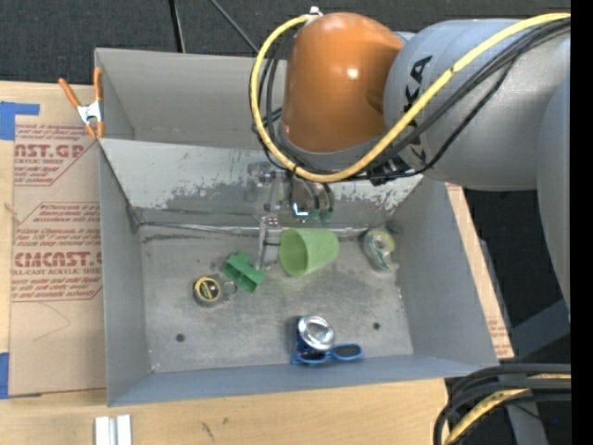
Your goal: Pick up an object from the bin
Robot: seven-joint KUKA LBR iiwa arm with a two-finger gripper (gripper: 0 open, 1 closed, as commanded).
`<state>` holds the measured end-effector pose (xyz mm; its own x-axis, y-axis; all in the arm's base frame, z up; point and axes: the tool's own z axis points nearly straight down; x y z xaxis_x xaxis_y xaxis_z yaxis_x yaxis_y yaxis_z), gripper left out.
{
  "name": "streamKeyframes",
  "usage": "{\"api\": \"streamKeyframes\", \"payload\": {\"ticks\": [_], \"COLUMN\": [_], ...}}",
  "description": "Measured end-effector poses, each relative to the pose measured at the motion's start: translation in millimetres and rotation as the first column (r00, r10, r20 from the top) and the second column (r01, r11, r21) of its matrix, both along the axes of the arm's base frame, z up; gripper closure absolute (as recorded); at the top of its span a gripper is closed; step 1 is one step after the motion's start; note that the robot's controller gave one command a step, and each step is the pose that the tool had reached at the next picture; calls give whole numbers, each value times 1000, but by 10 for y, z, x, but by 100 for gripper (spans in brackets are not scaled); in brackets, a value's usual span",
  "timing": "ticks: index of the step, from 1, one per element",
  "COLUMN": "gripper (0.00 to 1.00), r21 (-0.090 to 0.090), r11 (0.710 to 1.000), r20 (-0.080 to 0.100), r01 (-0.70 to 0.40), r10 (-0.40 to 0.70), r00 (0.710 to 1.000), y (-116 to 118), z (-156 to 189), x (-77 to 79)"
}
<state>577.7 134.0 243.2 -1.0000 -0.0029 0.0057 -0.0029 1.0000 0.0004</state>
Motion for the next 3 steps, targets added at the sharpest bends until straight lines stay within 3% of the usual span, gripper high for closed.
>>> {"api": "streamKeyframes", "payload": {"ticks": [1,2,3], "gripper": [0,100,100], "r21": [0,1,-2], "r11": [973,973,949], "r20": [0,7,18], "r01": [-232,-232,-315], "r10": [232,232,315], "r00": [973,973,949], "y": [-212,-199,-107], "z": [-1584,-1538,445], "x": [-79,-59,-83]}}
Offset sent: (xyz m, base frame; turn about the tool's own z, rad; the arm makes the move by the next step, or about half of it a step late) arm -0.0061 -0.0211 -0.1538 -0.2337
